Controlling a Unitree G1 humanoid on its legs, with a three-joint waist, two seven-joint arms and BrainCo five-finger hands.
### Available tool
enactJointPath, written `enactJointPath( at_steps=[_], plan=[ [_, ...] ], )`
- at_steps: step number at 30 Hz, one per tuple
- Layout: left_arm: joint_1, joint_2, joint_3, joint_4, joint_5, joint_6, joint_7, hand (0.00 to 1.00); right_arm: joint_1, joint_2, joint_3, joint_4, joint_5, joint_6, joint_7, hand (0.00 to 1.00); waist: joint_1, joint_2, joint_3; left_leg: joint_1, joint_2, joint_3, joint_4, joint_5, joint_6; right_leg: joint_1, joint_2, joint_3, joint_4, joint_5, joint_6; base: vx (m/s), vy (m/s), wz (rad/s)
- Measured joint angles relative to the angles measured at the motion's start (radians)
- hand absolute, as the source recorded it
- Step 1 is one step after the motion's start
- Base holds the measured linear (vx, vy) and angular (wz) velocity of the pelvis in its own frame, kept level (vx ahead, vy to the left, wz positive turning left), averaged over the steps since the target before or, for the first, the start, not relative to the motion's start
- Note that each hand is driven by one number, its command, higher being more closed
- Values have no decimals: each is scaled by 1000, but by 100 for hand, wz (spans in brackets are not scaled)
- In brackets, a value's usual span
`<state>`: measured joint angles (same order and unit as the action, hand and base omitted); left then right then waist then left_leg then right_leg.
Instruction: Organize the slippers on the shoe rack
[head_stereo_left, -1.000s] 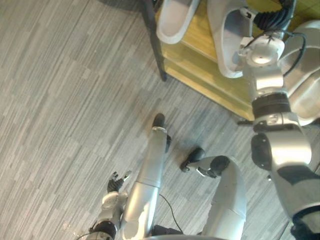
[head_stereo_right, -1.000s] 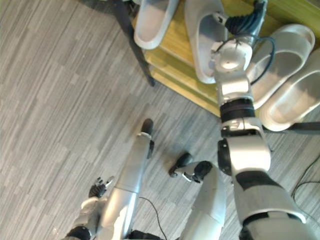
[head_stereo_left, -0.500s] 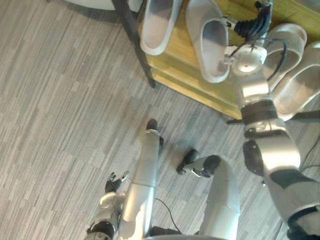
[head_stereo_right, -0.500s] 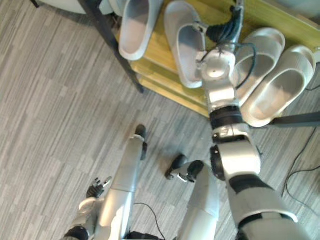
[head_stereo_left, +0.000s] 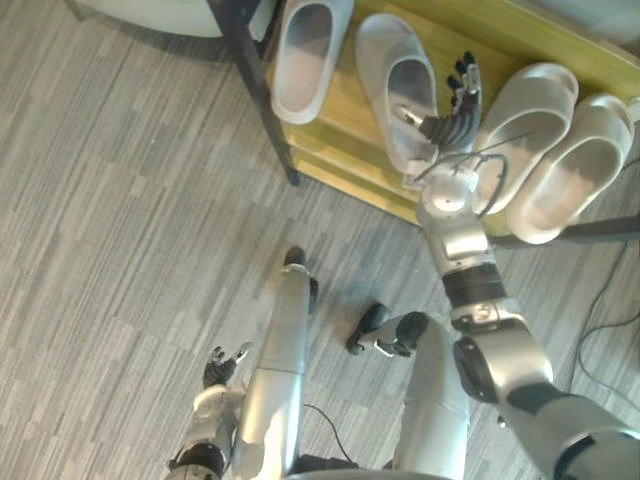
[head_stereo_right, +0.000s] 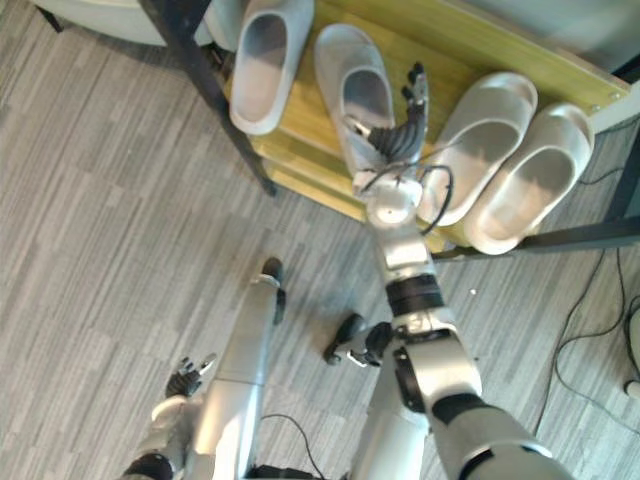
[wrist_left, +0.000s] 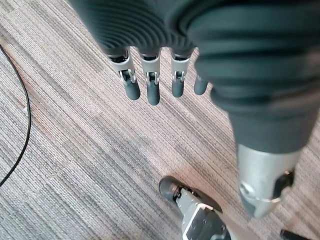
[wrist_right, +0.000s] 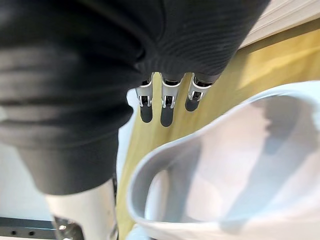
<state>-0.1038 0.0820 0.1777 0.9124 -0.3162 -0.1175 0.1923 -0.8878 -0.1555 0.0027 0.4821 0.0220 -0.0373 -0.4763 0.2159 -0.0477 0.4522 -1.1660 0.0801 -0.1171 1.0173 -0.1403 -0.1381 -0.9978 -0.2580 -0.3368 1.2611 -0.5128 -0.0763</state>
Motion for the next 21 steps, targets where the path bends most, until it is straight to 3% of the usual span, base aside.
enactJointPath(
  at_steps=[10,21],
  plan=[
    [0,-6,34,2,0,4,0,0,46,49,-20,0,6,-2,7,0,-4,-2,1,0,0,4,0,-4,6,4,-2,1,-7,2,4,-21,23,0],
    [0,-9,60,3,1,17,1,0,85,118,2,-34,136,-45,43,0,-5,-5,3,1,0,9,0,-14,1,6,-2,3,-12,2,5,-27,16,0]
  ],
)
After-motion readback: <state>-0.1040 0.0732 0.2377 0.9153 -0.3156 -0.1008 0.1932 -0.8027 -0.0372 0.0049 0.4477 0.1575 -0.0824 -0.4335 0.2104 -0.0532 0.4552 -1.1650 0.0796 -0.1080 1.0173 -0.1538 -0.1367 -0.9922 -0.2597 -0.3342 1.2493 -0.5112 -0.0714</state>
